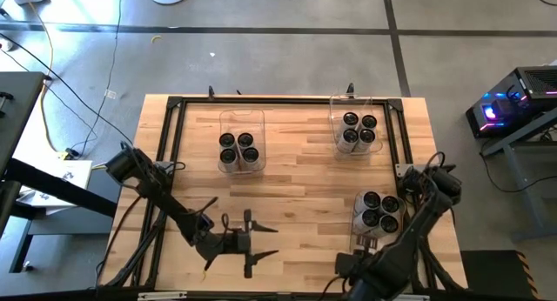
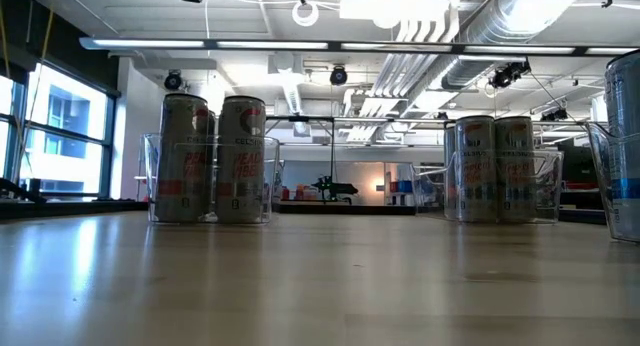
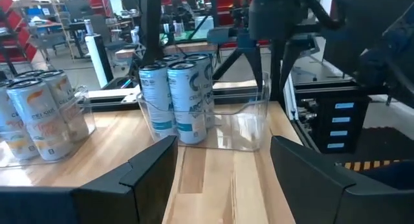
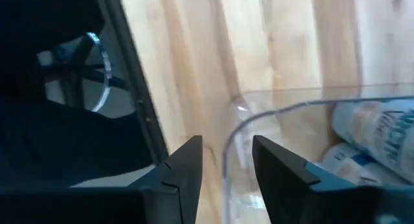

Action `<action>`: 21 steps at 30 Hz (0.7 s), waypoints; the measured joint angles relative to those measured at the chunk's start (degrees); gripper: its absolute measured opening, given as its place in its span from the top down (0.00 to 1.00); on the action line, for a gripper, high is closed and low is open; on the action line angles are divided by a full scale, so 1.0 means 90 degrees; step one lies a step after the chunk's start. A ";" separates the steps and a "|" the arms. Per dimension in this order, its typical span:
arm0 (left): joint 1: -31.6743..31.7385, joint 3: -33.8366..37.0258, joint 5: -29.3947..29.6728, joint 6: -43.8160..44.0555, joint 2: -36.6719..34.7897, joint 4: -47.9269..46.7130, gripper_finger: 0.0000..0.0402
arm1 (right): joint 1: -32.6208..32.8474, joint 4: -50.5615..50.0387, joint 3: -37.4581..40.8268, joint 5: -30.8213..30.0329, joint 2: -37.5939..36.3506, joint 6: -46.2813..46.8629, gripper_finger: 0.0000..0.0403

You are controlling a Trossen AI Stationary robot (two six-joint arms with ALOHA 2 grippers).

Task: Sort soda cans
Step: Move the bottom transparent bin between the two transparent bins

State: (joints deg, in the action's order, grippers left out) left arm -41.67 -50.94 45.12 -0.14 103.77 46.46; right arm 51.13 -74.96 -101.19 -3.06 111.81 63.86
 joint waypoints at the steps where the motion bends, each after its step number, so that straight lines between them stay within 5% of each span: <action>1: -0.0003 0.0000 0.0000 0.0011 0.0013 0.0015 0.40 | -0.0032 0.0095 0.0057 0.0070 -0.0005 -0.0029 0.68; 12: -0.0002 0.0000 -0.0012 0.0051 0.0073 -0.0009 0.40 | -0.0075 0.0638 0.0909 0.0536 -0.0002 0.0100 0.69; 21: 0.0002 0.0000 -0.0022 0.0155 0.0075 0.0013 0.40 | -0.0570 0.0826 0.1028 0.0777 -0.0002 -0.0188 0.87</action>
State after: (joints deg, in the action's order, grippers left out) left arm -41.66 -50.93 44.93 1.26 104.44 46.58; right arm 46.00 -67.52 -91.94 3.93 111.79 62.17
